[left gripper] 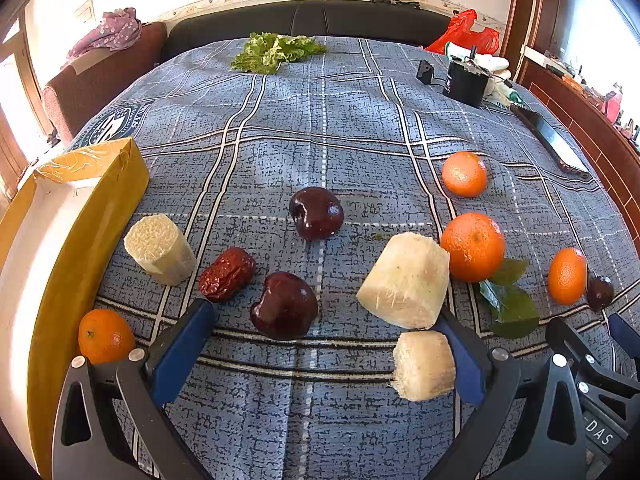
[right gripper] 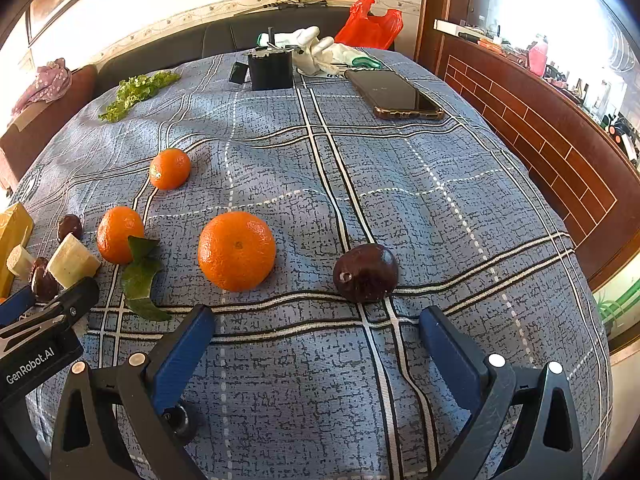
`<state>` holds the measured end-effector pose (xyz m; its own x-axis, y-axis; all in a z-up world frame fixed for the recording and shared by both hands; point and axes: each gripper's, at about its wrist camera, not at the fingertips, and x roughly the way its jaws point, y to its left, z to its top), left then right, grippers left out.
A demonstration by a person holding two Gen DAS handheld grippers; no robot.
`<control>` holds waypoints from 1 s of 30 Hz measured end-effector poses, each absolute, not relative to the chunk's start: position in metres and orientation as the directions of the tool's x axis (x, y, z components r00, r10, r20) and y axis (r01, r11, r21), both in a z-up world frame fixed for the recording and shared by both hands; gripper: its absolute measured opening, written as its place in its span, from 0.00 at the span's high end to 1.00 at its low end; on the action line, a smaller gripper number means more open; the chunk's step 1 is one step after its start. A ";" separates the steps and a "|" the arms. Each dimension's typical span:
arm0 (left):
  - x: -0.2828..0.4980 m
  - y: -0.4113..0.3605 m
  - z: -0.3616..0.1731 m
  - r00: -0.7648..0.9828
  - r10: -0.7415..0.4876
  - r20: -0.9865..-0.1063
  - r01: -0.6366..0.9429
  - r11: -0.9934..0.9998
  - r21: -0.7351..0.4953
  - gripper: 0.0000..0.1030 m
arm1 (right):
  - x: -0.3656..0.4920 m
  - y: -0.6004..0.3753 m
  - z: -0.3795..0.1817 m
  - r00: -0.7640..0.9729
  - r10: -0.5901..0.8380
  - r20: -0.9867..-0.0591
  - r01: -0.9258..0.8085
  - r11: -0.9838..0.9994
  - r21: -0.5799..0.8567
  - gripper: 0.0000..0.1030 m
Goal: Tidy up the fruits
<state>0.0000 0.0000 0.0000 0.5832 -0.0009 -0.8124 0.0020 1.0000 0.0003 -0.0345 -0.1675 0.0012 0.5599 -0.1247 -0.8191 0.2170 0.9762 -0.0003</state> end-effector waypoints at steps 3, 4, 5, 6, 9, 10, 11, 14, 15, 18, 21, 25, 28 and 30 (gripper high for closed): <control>0.000 0.000 0.000 0.583 -0.001 -0.812 0.002 1.000 0.000 0.00 | -0.034 -0.168 0.001 0.560 -0.124 -0.819 0.217 0.976 0.000 0.00; 0.000 0.000 0.000 0.583 -0.001 -0.813 0.002 1.000 0.000 0.00 | -0.034 -0.167 0.001 0.560 -0.125 -0.819 0.217 0.976 0.000 0.00; 0.000 0.000 0.000 0.583 -0.001 -0.813 0.002 1.000 0.000 0.00 | -0.034 -0.168 0.001 0.560 -0.124 -0.819 0.217 0.976 0.000 0.00; 0.000 0.000 0.000 0.583 -0.001 -0.813 0.002 1.000 0.001 0.00 | -0.034 -0.167 0.001 0.560 -0.124 -0.819 0.217 0.976 0.000 0.00; 0.000 0.000 0.000 0.579 -0.004 -0.815 0.008 1.000 0.001 0.00 | -0.034 -0.168 0.002 0.560 -0.124 -0.819 0.217 0.976 0.000 0.00; 0.000 0.000 0.000 0.577 -0.005 -0.817 0.010 1.000 0.001 0.00 | -0.034 -0.168 0.002 0.560 -0.124 -0.819 0.216 0.976 0.000 0.00; 0.001 0.000 0.000 0.573 -0.006 -0.820 0.013 1.000 0.001 0.00 | -0.034 -0.168 0.002 0.560 -0.124 -0.819 0.216 0.976 0.000 0.00; 0.004 0.000 0.000 0.556 -0.008 -0.831 0.017 1.000 0.002 0.00 | -0.034 -0.167 0.002 0.560 -0.124 -0.819 0.216 0.976 0.001 0.00; 0.008 0.000 0.000 0.550 -0.007 -0.835 0.018 1.000 0.003 0.00 | -0.034 -0.167 0.002 0.560 -0.124 -0.819 0.216 0.976 0.000 0.00; 0.009 0.002 0.001 0.549 -0.013 -0.836 0.024 1.000 0.000 0.00 | -0.035 -0.166 0.002 0.559 -0.124 -0.820 0.217 0.976 0.001 0.00; 0.001 0.000 0.001 0.545 -0.027 -0.838 0.048 0.999 -0.001 0.00 | -0.034 -0.168 0.002 0.559 -0.125 -0.820 0.218 0.976 0.000 0.00; -0.016 0.007 0.007 0.536 -0.086 -0.840 0.058 0.996 -0.065 0.09 | -0.034 -0.168 0.002 0.559 -0.123 -0.820 0.215 0.977 0.000 0.00; -0.038 0.016 0.029 0.568 -0.158 -0.808 0.081 0.987 -0.137 0.15 | -0.032 -0.168 0.002 0.549 -0.110 -0.829 0.200 0.980 0.003 0.00; -0.059 0.031 0.053 0.621 -0.227 -0.751 0.096 0.972 -0.214 0.15 | -0.032 -0.171 0.002 0.538 -0.102 -0.837 0.202 0.979 0.010 0.00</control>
